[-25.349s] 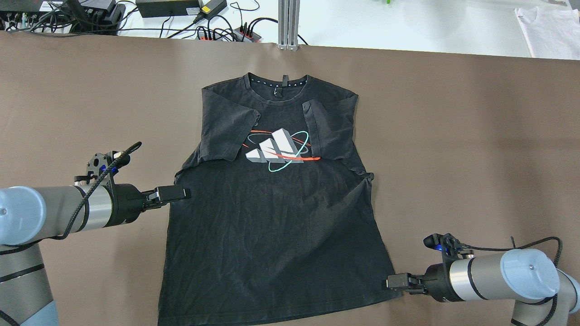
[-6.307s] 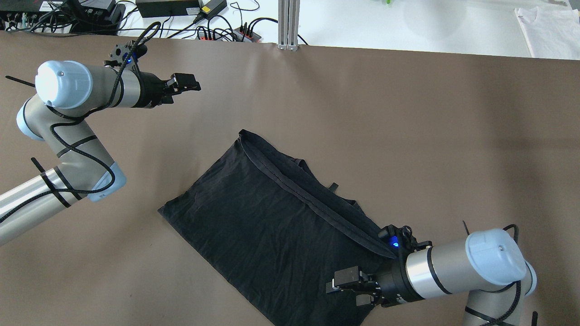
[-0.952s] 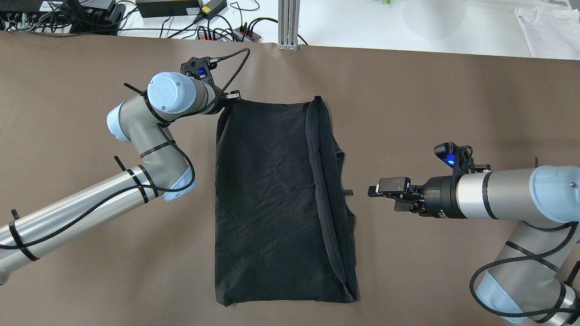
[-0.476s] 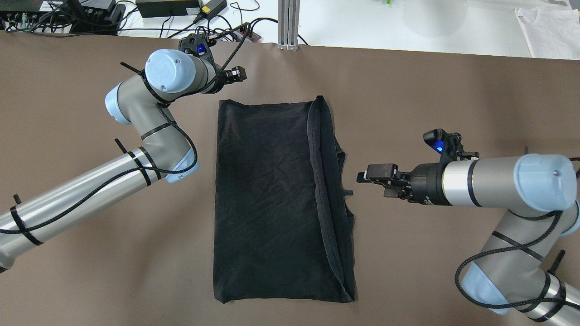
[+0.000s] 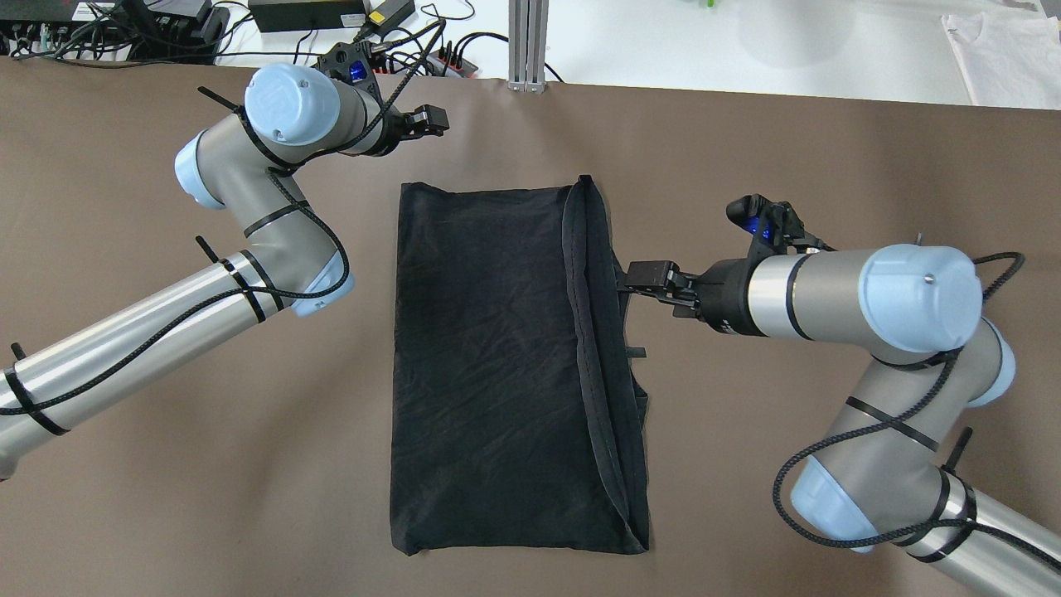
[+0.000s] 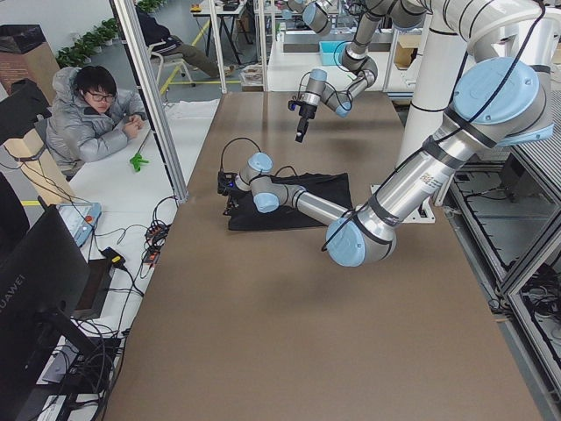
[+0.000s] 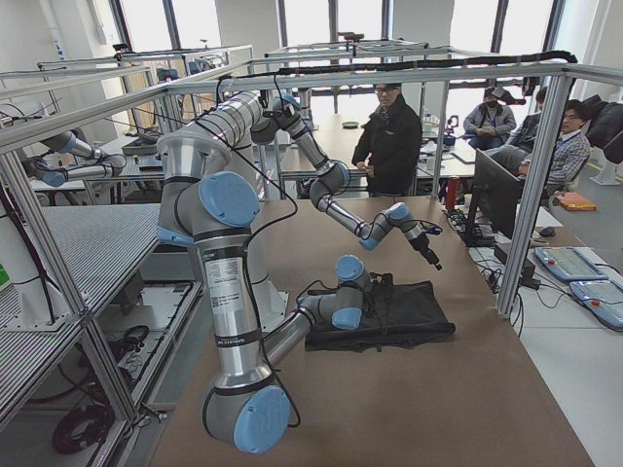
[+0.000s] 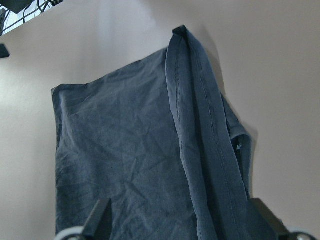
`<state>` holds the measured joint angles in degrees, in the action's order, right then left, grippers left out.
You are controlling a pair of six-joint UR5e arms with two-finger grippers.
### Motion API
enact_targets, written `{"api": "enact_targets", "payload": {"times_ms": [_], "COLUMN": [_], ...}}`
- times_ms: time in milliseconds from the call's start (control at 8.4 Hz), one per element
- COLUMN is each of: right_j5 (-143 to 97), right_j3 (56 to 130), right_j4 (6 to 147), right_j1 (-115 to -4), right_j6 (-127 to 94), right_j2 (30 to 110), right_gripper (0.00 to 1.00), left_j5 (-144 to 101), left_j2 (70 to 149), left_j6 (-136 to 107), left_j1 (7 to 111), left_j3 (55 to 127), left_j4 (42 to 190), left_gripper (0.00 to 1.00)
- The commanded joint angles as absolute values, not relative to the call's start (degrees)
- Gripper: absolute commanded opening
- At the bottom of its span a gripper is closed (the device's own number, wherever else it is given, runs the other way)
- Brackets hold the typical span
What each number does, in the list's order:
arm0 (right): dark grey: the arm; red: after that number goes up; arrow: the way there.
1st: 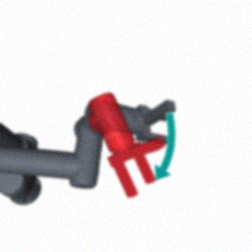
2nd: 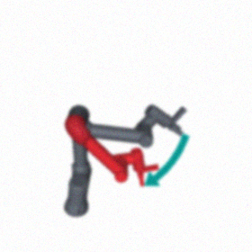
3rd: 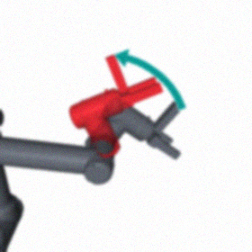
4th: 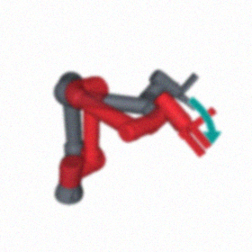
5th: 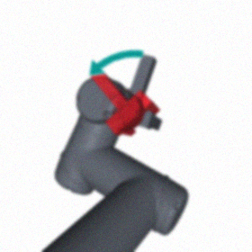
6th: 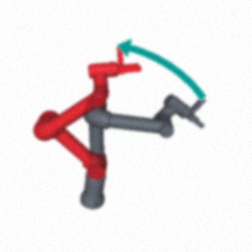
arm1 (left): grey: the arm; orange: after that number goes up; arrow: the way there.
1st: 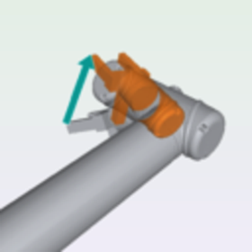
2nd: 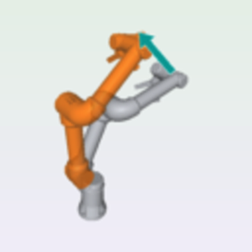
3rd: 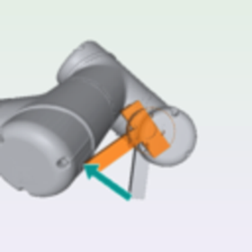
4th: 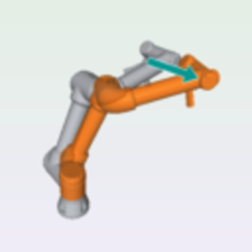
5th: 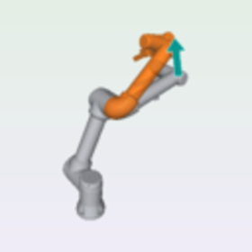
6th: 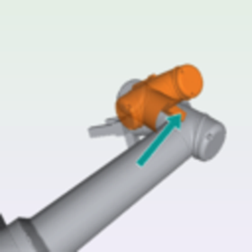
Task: Fold clothes
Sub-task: 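Release and raise the left gripper while the right gripper moves to the folded edge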
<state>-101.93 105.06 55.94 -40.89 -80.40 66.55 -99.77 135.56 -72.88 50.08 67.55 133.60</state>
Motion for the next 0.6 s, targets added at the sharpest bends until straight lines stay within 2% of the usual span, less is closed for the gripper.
{"api": "enact_targets", "payload": {"times_ms": [0, 238, 476], "right_j5": [-94.68, -89.76, -86.59], "right_j3": [91.28, 80.39, 73.16], "right_j4": [56.6, 56.08, 56.16], "right_j1": [-40.52, -40.43, -39.04], "right_j6": [-76.03, -74.19, -73.83], "right_j2": [56.11, 48.2, 43.0], "right_gripper": [0.95, 0.94, 0.94], "left_j5": [-100.72, -100.46, -100.46], "left_j2": [123.26, 122.96, 122.7], "left_j6": [-60.58, -63.09, -62.49], "left_j1": [50.71, 51.24, 51.5], "left_j3": [80.73, 80.95, 80.34], "left_j4": [134.38, 134.04, 134.21], "left_gripper": [1.0, 1.0, 1.0]}}
